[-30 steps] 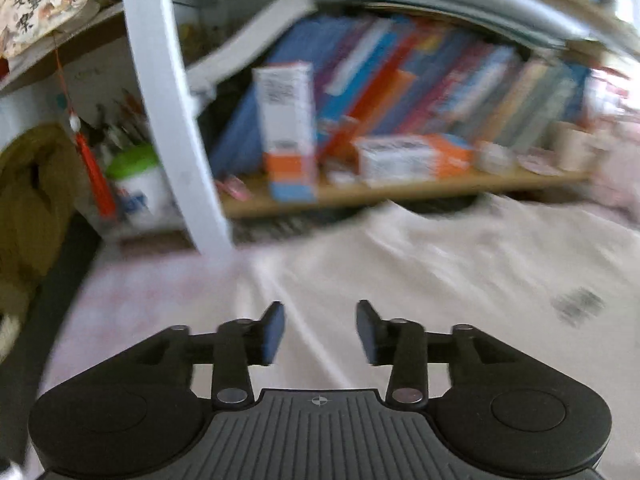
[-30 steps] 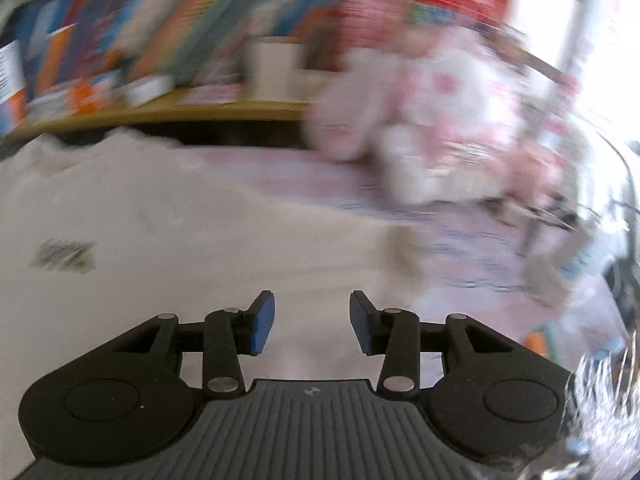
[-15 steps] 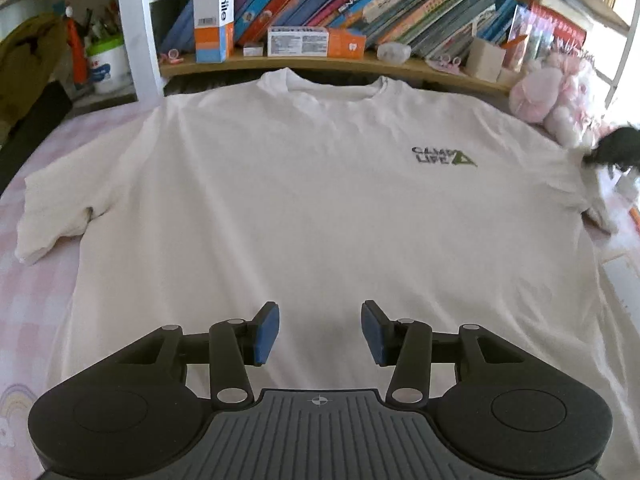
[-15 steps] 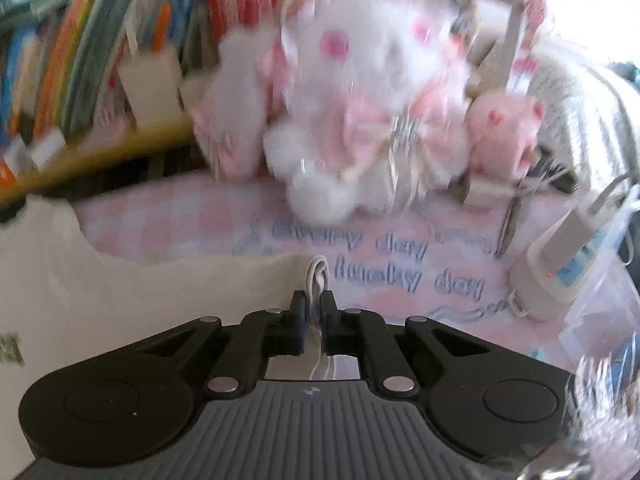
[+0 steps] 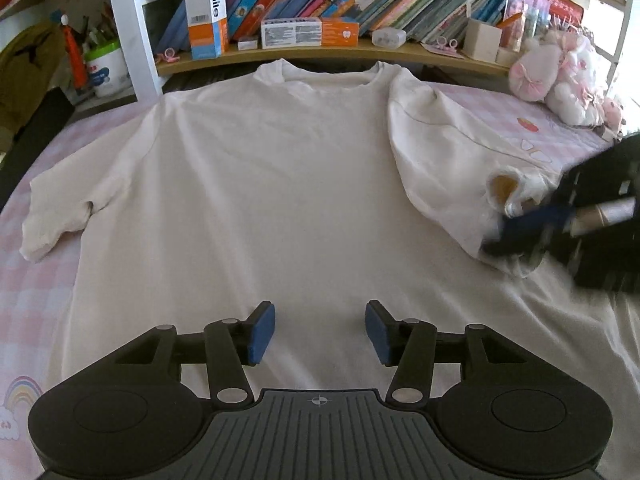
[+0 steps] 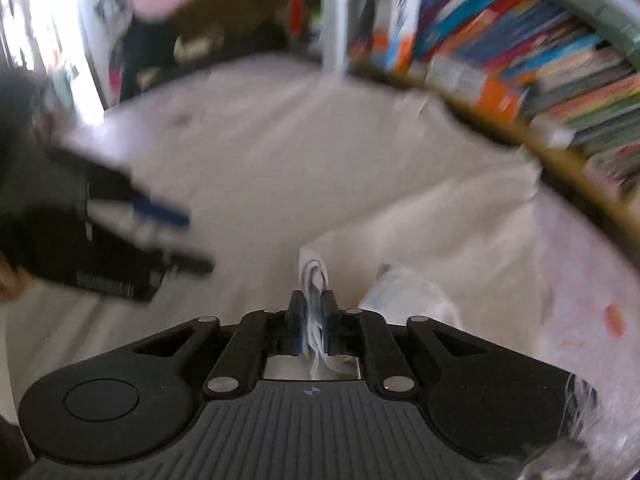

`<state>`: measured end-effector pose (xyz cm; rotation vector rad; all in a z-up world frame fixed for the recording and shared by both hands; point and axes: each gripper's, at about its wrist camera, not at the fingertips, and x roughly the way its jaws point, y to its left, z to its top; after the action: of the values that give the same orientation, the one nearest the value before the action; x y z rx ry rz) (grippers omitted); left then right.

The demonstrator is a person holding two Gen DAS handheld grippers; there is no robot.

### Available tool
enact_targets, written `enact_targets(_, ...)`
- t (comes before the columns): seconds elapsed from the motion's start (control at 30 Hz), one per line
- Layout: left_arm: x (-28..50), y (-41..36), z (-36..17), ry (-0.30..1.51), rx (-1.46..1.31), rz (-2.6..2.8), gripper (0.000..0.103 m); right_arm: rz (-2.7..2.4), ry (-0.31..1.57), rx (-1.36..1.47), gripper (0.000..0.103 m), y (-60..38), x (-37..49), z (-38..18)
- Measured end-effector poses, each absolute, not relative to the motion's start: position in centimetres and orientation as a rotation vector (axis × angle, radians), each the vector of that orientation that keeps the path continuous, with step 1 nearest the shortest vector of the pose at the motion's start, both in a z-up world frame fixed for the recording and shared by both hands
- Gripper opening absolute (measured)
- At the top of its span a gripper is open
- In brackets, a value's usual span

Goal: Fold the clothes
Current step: 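Grasp the sleeve with the right gripper and pull it flat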

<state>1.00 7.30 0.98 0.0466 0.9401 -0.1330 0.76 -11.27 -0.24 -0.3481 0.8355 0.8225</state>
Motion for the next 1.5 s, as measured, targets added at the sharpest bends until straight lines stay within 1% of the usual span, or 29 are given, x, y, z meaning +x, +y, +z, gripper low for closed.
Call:
enact_targets(0.03,0.9,7.3,1.0,0.937,0.045,-0.136,0.054,0.830,0.839,-0.350,0.029,-11.0,0.3,-0.5)
enact_targets(0.07,0.8,7.3,0.9,0.933,0.046,-0.139,0.056,0.850,0.833,-0.350,0.039,-10.9,-0.1,-0.4)
enact_targets(0.2,0.3,7.2,0.8,0.916,0.059,-0.155,0.061,0.873,0.792,-0.392,0.039,-10.8,-1.4,0.6)
enact_targets(0.3,0.3,7.0,0.8,0.910,0.073,-0.165,0.064,0.831,0.727,-0.478,0.042,-10.7,-2.1,1.4)
enact_targets(0.43,0.2,6.9,0.7,0.904,0.076,-0.174,0.066,0.883,0.696,-0.610,0.042,-9.1,-2.9,0.5)
enact_targets(0.53,0.0,6.9,0.7,0.903,0.078,-0.178,0.067,0.891,0.706,-0.651,0.039,-7.4,-2.4,-1.0)
enact_targets(0.6,-0.1,7.0,0.7,0.903,0.081,-0.183,0.067,0.859,0.710,-0.626,0.037,-7.0,-1.6,-1.5)
enact_targets(0.63,-0.1,7.0,0.7,0.903,0.082,-0.185,0.067,0.842,0.712,-0.611,0.033,-6.8,-1.2,-1.7)
enact_targets(0.67,-0.2,7.1,0.7,0.902,0.083,-0.186,0.067,0.818,0.728,-0.586,0.012,-6.9,-0.6,-1.7)
enact_targets(0.7,-0.2,7.1,0.7,0.901,0.083,-0.188,0.067,0.789,0.733,-0.554,0.007,-7.9,0.0,-1.3)
enact_targets(0.73,-0.2,7.1,0.7,0.903,0.084,-0.189,0.067,0.759,0.731,-0.520,0.005,-9.1,0.7,-0.6)
enact_targets(0.83,0.0,7.2,0.7,0.910,0.084,-0.189,0.067,0.669,0.727,-0.418,0.005,-12.7,2.9,1.3)
enact_targets(0.97,-0.1,7.2,0.7,0.913,0.083,-0.182,0.067,0.311,0.733,-0.348,0.005,-24.0,8.6,3.7)
enact_targets(1.07,0.0,7.2,0.8,0.919,0.084,-0.178,0.068,0.022,0.799,-0.320,0.005,-32.1,12.4,3.0)
enact_targets(1.13,0.1,7.1,0.8,0.924,0.084,-0.176,0.068,-0.082,0.857,-0.309,0.004,-35.6,13.8,1.5)
enact_targets(1.2,0.1,7.1,0.8,0.929,0.085,-0.175,0.068,-0.112,0.906,-0.247,0.003,-37.9,14.4,0.1)
enact_targets(1.33,0.3,7.2,0.9,0.940,0.086,-0.175,0.068,-0.132,0.948,-0.193,0.002,-39.5,14.8,-1.8)
enact_targets(1.5,0.2,7.3,0.9,0.947,0.083,-0.163,0.068,-0.181,0.909,-0.143,0.005,-40.3,13.7,-1.6)
